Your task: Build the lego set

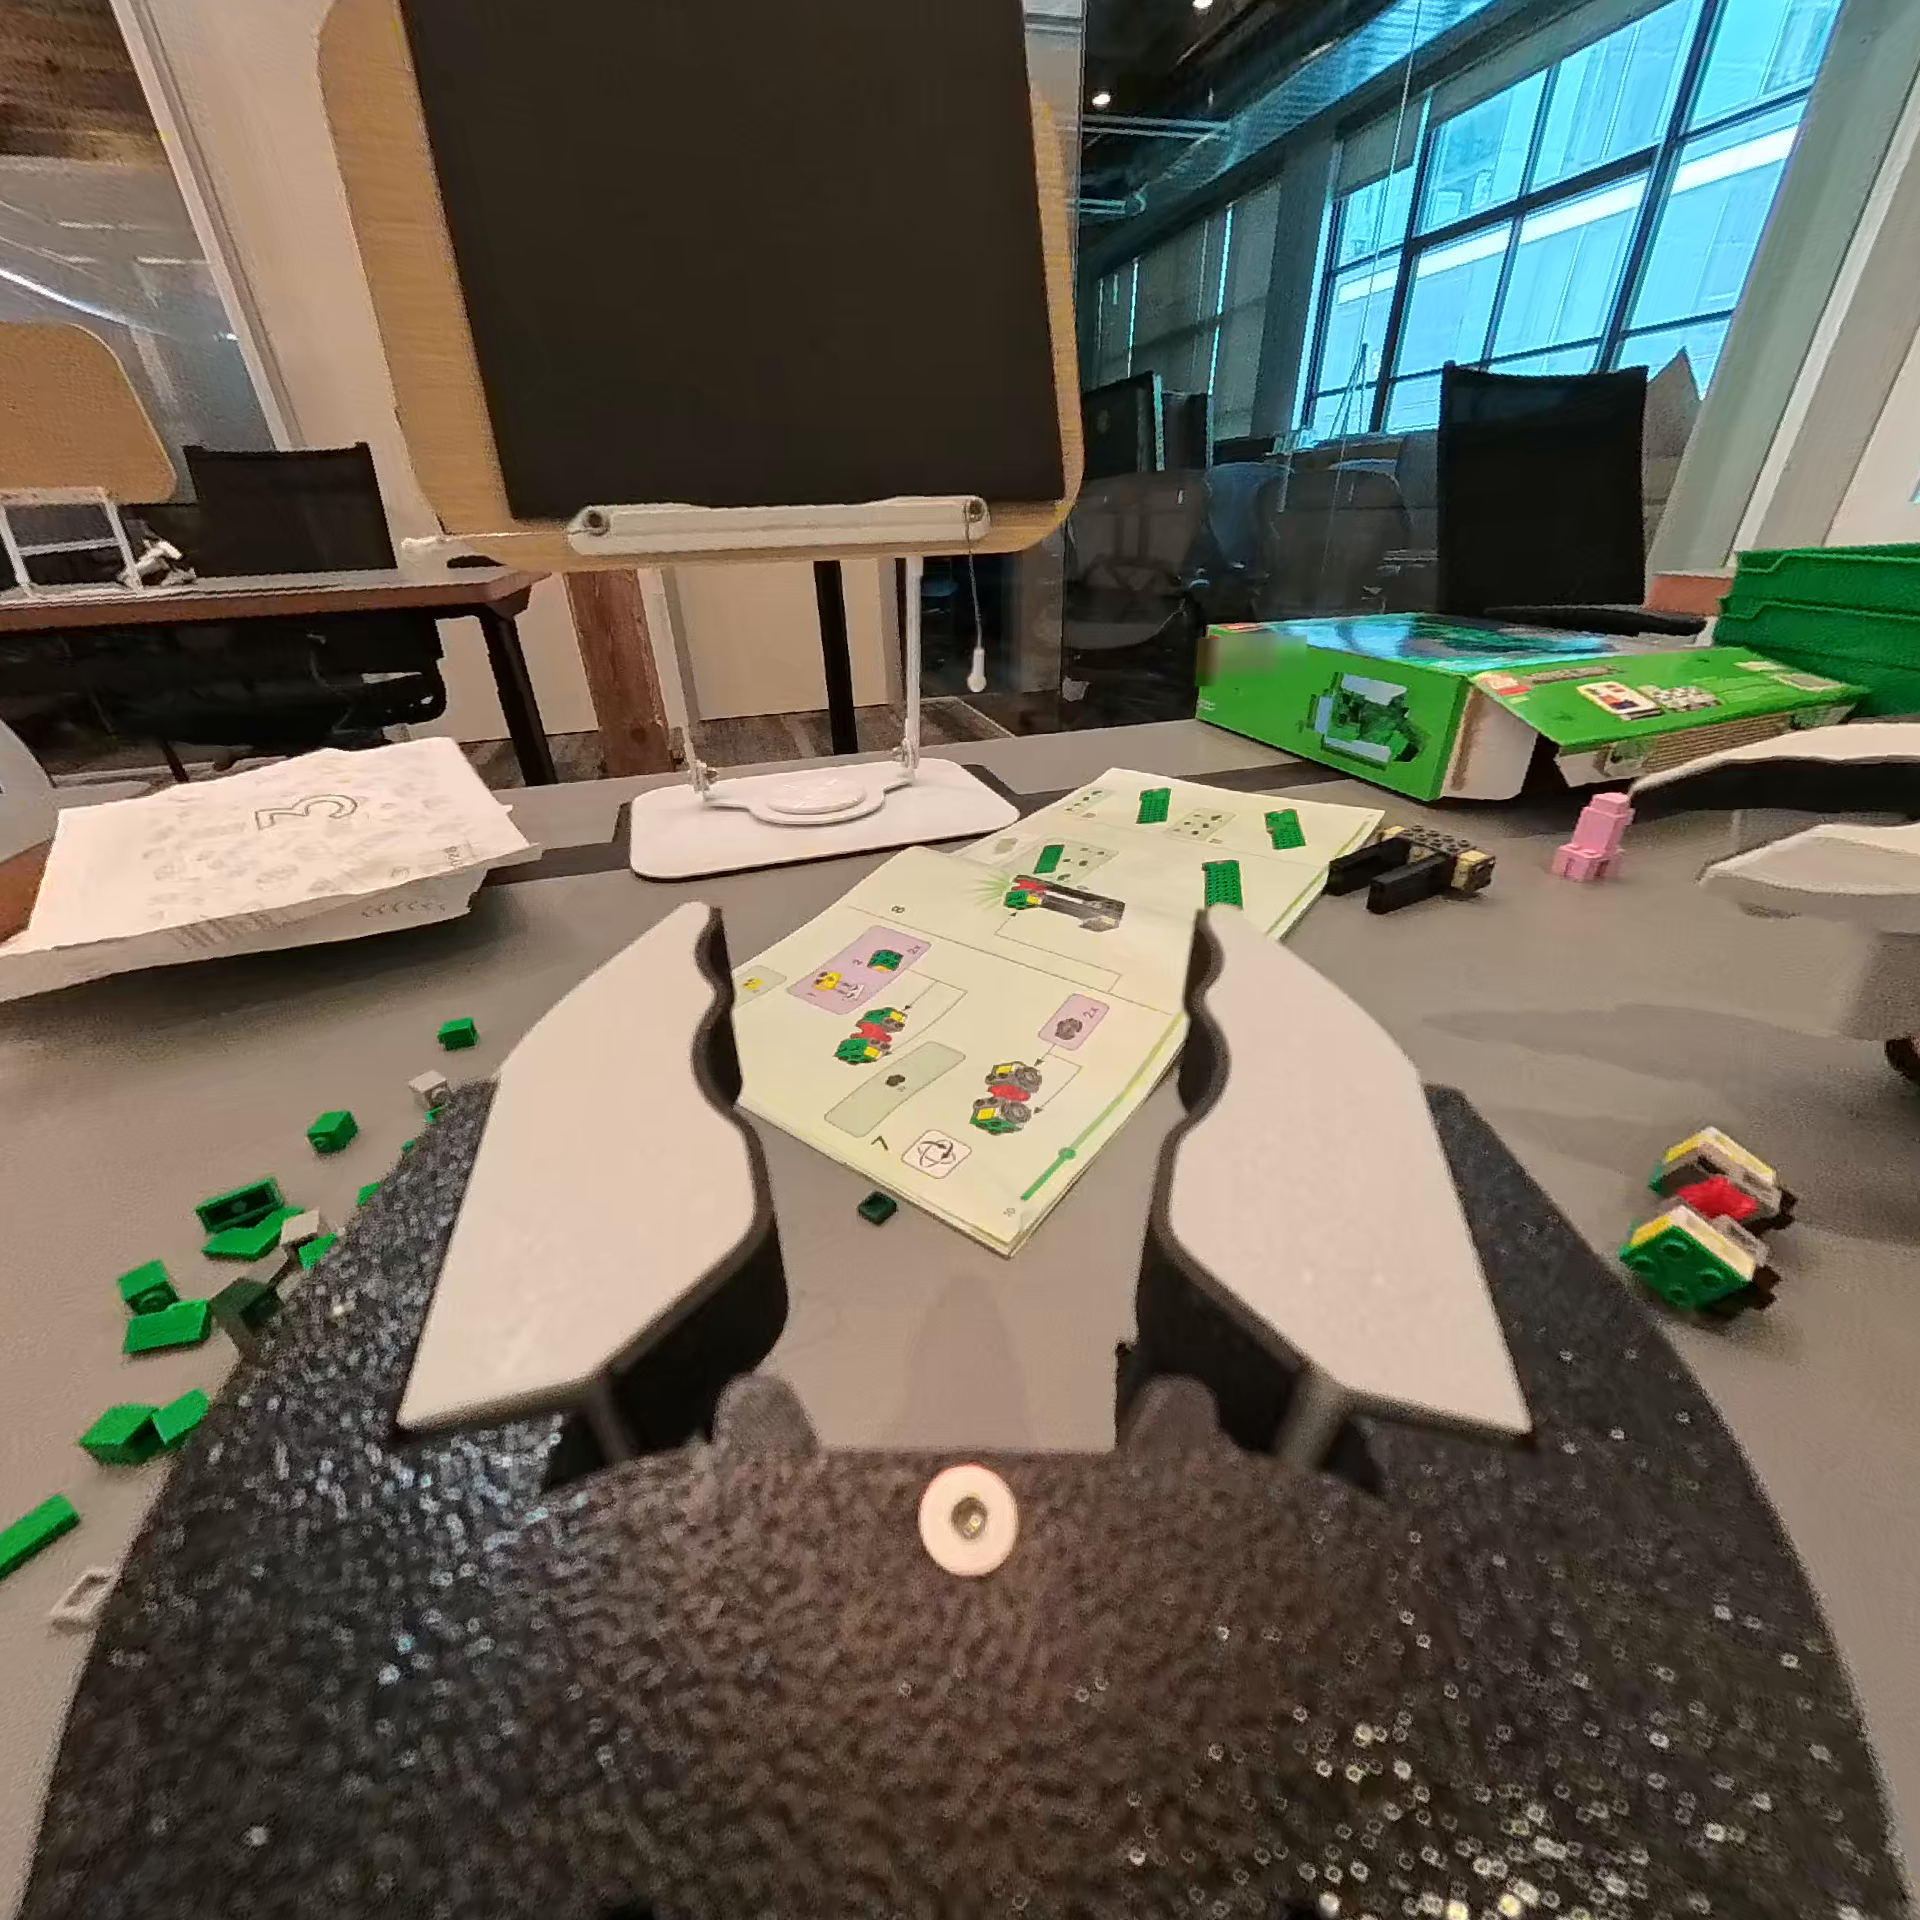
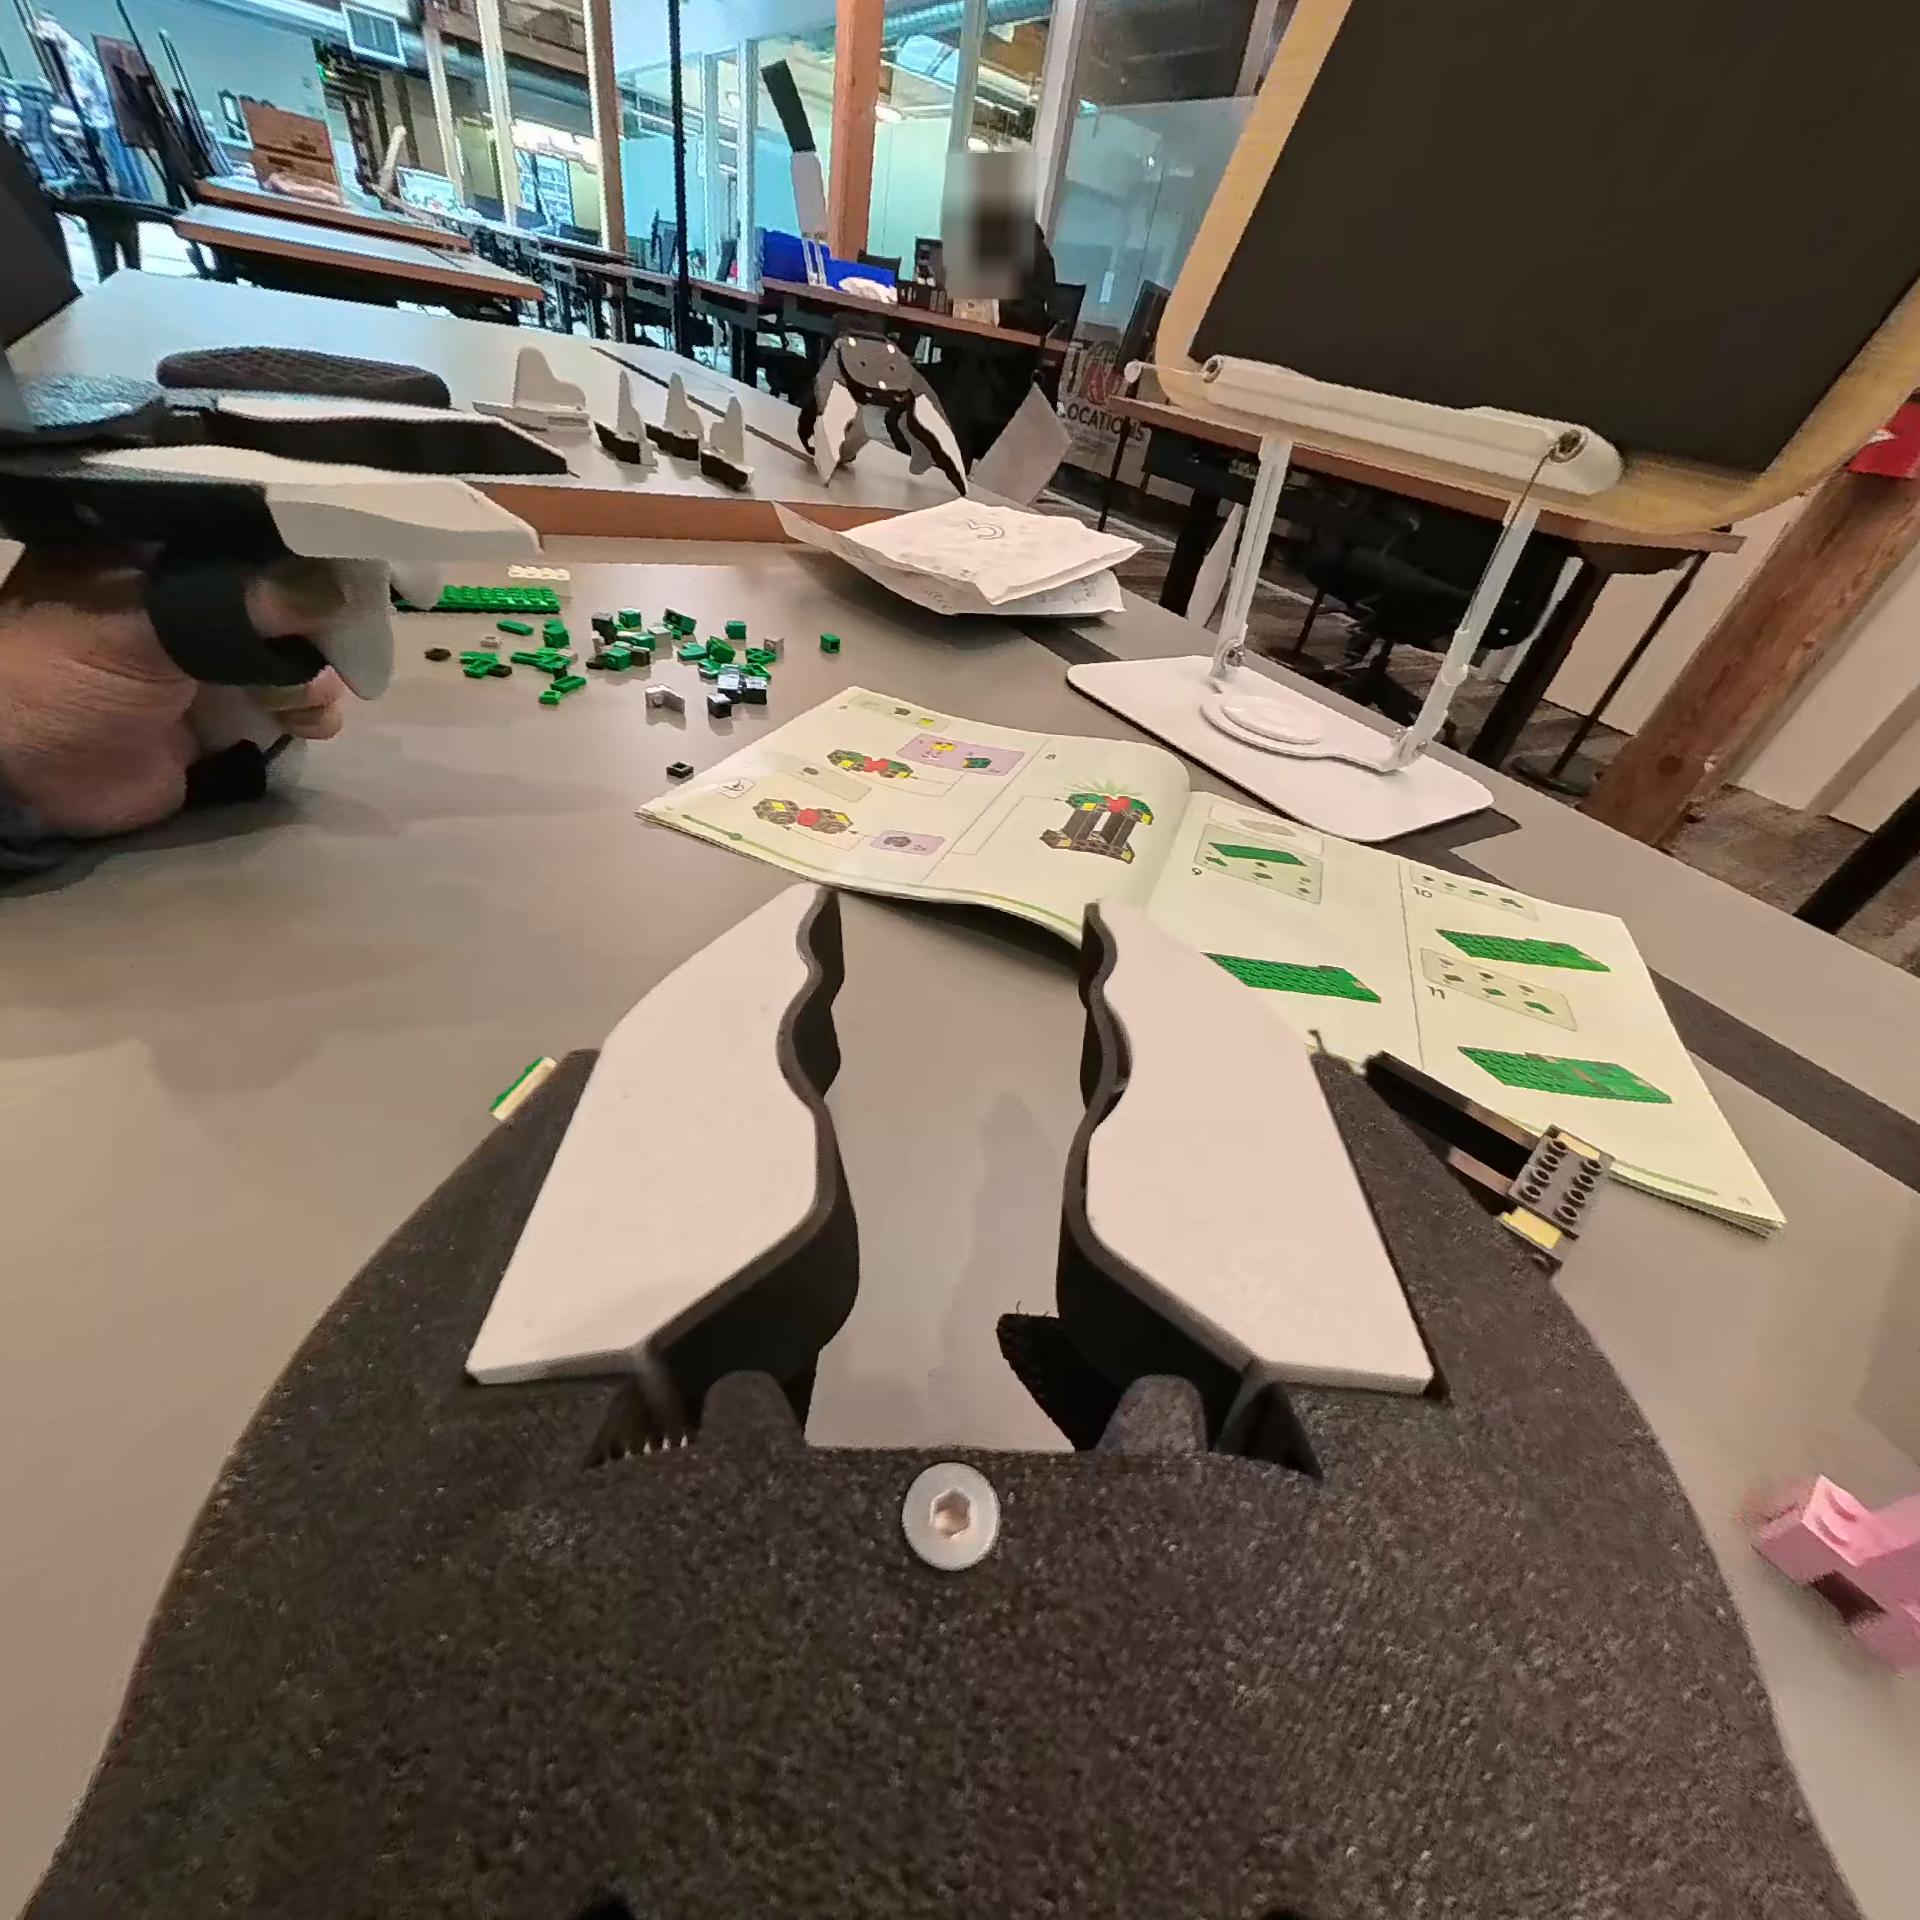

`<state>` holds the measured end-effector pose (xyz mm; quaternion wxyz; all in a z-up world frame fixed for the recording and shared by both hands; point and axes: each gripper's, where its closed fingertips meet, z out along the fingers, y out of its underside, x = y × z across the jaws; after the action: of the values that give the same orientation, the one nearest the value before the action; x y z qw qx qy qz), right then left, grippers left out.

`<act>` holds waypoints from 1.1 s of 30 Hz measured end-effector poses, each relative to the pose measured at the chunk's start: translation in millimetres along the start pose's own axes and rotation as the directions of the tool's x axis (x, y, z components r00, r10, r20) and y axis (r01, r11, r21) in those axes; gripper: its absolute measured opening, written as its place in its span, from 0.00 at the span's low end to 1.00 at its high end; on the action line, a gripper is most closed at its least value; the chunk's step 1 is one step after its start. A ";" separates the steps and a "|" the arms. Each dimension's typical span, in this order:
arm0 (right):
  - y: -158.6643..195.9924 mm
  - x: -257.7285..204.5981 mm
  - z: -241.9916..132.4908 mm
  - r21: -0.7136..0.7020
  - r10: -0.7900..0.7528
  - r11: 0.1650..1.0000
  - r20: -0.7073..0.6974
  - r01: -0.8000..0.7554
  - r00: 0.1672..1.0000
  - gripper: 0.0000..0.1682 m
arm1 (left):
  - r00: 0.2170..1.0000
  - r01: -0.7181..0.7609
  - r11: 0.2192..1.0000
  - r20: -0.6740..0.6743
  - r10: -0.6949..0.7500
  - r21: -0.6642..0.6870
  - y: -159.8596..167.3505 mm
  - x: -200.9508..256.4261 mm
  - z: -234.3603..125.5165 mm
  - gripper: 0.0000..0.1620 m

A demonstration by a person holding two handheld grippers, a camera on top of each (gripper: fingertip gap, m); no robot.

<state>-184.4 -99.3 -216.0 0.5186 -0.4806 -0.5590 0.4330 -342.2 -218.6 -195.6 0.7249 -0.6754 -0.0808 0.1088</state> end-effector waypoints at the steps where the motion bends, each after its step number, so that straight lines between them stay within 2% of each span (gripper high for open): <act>1: -0.3 -0.5 0.2 0.002 0.006 1.000 0.008 -0.006 1.000 0.26 | 1.000 0.006 1.000 0.003 -0.006 0.002 -0.3 -0.9 -0.3 0.52; 11: -6.8 -2.4 -5.1 0.054 0.044 0.997 0.045 -0.047 0.998 0.24 | 0.999 -0.005 1.000 -0.045 0.004 -0.026 3.3 10.1 6.3 0.53; 16: -6.4 -2.7 -3.7 0.052 0.063 0.996 0.060 -0.066 0.996 0.24 | 0.995 0.015 0.998 -0.099 -0.021 -0.061 6.8 22.7 11.9 0.57; 26: -9.0 1.4 -8.5 0.066 0.066 0.995 0.043 -0.069 0.997 0.23 | 0.994 -0.031 0.998 -0.103 0.024 -0.062 5.3 27.6 10.3 0.53; 29: -10.2 10.1 -14.0 0.068 0.031 0.997 -0.010 -0.030 0.999 0.21 | 0.997 -0.034 0.997 -0.071 0.030 -0.069 5.6 24.1 8.0 0.51; 33: -1.8 50.9 -28.9 -0.015 -0.036 0.999 -0.231 0.034 0.972 0.18 | 0.998 -0.045 0.996 -0.043 0.041 -0.083 7.8 24.0 6.7 0.50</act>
<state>-155.8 -49.8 -203.4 0.5851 -0.5208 -0.5056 0.3616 -321.2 -205.2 -203.5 0.6948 -0.7090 -0.0558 0.1068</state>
